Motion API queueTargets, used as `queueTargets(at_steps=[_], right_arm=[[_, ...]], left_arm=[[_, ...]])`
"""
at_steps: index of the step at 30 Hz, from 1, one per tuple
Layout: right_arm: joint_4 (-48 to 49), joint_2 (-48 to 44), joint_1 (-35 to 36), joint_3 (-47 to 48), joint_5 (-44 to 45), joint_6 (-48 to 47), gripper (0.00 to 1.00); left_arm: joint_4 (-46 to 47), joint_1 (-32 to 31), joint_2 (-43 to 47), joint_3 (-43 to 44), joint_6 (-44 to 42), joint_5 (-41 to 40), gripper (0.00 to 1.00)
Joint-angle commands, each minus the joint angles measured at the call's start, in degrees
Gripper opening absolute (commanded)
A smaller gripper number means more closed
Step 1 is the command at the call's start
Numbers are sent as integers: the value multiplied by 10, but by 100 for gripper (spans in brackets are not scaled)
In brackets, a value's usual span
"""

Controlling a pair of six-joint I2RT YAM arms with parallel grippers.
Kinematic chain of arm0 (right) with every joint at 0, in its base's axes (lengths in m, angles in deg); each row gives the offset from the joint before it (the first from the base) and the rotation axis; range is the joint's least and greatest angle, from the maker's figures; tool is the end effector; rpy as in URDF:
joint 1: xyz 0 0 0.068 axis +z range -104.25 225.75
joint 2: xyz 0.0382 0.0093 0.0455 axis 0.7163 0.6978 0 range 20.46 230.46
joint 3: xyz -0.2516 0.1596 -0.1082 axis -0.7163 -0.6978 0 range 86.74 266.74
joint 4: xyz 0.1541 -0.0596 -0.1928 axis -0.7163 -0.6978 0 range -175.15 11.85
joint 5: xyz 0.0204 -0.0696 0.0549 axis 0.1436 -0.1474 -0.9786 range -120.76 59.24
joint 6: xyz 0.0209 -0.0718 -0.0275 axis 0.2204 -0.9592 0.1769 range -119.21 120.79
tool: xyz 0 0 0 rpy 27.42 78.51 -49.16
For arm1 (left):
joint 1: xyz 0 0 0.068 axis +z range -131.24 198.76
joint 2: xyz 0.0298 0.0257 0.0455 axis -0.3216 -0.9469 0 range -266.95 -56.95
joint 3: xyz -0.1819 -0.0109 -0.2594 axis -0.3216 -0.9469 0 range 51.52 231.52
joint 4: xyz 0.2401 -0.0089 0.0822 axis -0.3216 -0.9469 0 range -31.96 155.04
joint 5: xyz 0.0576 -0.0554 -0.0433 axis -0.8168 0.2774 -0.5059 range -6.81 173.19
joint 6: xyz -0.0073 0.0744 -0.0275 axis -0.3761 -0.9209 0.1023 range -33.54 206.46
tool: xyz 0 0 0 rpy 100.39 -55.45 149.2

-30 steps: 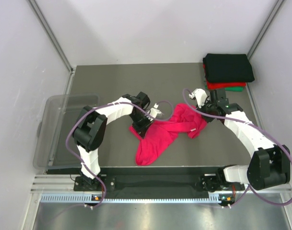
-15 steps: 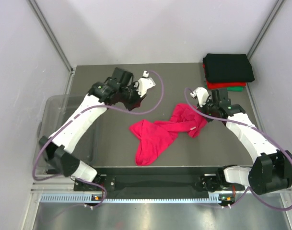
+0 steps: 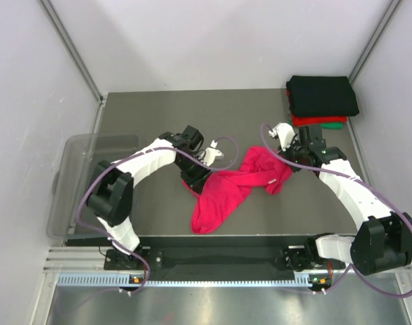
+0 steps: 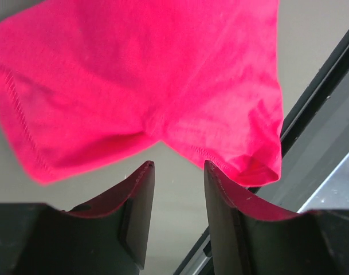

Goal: Fold and stack the t-shirts
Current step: Flatten the tshirt out

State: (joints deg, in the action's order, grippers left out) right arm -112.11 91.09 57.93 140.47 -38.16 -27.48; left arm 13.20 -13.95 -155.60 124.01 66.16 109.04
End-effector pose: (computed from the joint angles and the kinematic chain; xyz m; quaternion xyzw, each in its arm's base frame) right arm 0.2437 0.0614 0.2837 -0.3453 0.8748 0.0134 0.3395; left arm 0.2647 -0.2056 0.2361 0.4535 0.8570 -0.2322 0.0772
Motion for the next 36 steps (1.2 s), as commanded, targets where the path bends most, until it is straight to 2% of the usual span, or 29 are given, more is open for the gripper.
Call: queueTargets(at_steps=[1, 6, 12, 27, 30, 31, 33, 36], right_arm=[[6, -1, -8, 19, -3, 1, 5], [6, 1, -9, 15, 3, -5, 4], [12, 2, -8, 8, -2, -3, 5], [13, -1, -8, 0, -4, -1, 5], [13, -4, -9, -4, -3, -3, 4], [15, -3, -9, -5, -4, -2, 4], [16, -4, -8, -6, -4, -1, 4], [18, -2, -9, -6, -7, 1, 4]], left_arm=[[-6, 0, -31, 41, 12, 53, 45], [-11, -1, -71, 57, 12, 62, 47], [9, 0, -85, 31, 8, 45, 51], [11, -1, -129, 52, 5, 35, 48], [12, -1, -131, 53, 4, 38, 42], [12, -1, -131, 53, 6, 38, 30], [12, -1, -130, 54, 5, 36, 22], [12, -1, -124, 56, 9, 31, 19]])
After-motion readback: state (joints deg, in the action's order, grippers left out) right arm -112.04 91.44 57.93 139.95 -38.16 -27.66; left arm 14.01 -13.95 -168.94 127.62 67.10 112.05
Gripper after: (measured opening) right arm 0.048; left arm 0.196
